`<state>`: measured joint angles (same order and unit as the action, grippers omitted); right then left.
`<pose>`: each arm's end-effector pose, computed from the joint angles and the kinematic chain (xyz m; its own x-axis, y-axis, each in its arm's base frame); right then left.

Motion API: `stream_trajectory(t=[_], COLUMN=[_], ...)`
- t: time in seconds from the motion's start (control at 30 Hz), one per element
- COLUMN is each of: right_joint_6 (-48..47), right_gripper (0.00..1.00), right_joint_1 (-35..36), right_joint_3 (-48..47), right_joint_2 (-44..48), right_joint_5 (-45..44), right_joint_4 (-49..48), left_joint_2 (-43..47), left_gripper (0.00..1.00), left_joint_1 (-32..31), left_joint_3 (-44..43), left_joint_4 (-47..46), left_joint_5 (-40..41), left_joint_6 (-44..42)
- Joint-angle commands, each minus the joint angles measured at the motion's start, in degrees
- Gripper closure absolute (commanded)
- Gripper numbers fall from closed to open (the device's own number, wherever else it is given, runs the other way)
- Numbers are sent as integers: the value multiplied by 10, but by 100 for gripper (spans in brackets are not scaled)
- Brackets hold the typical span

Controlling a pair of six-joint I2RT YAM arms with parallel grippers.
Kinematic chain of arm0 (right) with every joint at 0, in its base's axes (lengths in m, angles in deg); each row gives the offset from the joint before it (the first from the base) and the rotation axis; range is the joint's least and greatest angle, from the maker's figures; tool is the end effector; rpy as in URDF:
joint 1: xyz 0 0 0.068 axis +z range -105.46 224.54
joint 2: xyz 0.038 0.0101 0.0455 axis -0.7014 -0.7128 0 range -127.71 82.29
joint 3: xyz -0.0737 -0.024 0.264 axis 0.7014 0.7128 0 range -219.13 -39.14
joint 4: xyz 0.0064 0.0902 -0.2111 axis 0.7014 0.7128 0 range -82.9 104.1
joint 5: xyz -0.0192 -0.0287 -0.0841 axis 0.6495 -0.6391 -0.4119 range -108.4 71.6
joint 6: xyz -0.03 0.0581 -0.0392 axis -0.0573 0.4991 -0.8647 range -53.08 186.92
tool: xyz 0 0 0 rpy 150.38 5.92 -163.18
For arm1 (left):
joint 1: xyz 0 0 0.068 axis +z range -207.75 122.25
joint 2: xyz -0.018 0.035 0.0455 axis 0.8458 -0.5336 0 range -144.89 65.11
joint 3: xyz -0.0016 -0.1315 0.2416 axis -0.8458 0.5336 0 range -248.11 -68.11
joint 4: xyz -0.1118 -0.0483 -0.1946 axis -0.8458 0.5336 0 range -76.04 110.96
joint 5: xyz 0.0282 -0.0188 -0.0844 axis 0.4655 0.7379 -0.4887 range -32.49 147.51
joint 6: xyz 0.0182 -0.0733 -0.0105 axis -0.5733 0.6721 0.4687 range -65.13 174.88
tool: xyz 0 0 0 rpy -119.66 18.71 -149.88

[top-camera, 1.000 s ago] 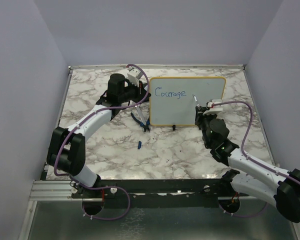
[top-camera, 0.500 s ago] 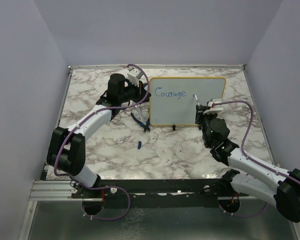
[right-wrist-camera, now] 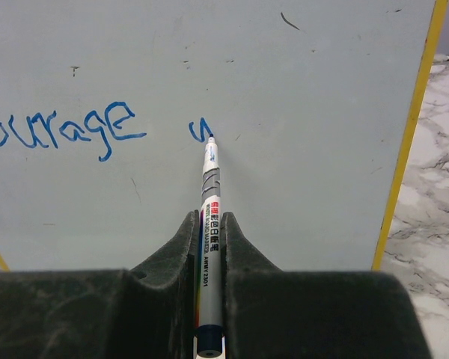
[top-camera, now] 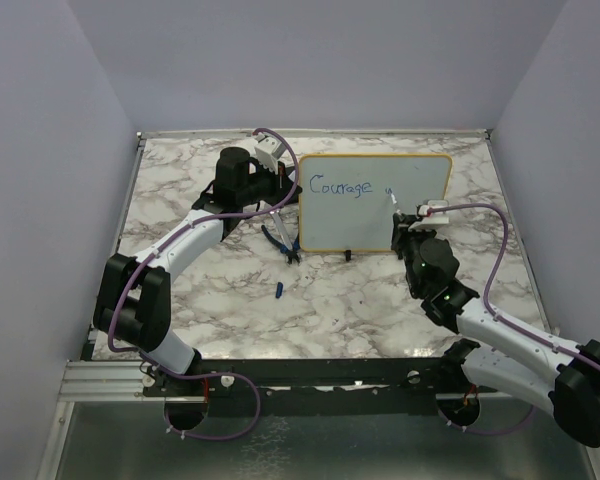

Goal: Write a sentence on the whiteboard

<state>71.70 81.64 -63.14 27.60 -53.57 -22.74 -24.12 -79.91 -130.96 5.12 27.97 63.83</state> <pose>0.1857 0.0937 0.2731 -0.0144 0.0744 -0.9971 -0.0325 0.9967 0.0748 0.3177 -0.1638 0.3008 -0.3944 0.0144 -0.9188 0.7107 0.6386 -0.2951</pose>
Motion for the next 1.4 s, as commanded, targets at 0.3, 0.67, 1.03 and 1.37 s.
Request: stream_trajectory(t=[0.3,0.67,1.03,1.37], right_joint_6=[-9,-40,-50,-28], right_gripper=[99,99,99,99], right_joint_1=[-3,-3,-3,-3], right_joint_3=[-3,-26,-21,-12], right_joint_2=[1,-10,1,39], right_joint_5=[-25,-26,-19,-27], right_joint_4=[0,-26,-23,1], left_joint_2=[15,16,16,17], left_gripper=[100,100,100,100], left_joint_1=[-6,-6,-6,-6], left_joint_3=[2,2,2,2], left_joint_4=[11,11,11,11], left_joint_5=[-10,-10,-10,-9], left_joint_6=[-6,-7,-7,-6])
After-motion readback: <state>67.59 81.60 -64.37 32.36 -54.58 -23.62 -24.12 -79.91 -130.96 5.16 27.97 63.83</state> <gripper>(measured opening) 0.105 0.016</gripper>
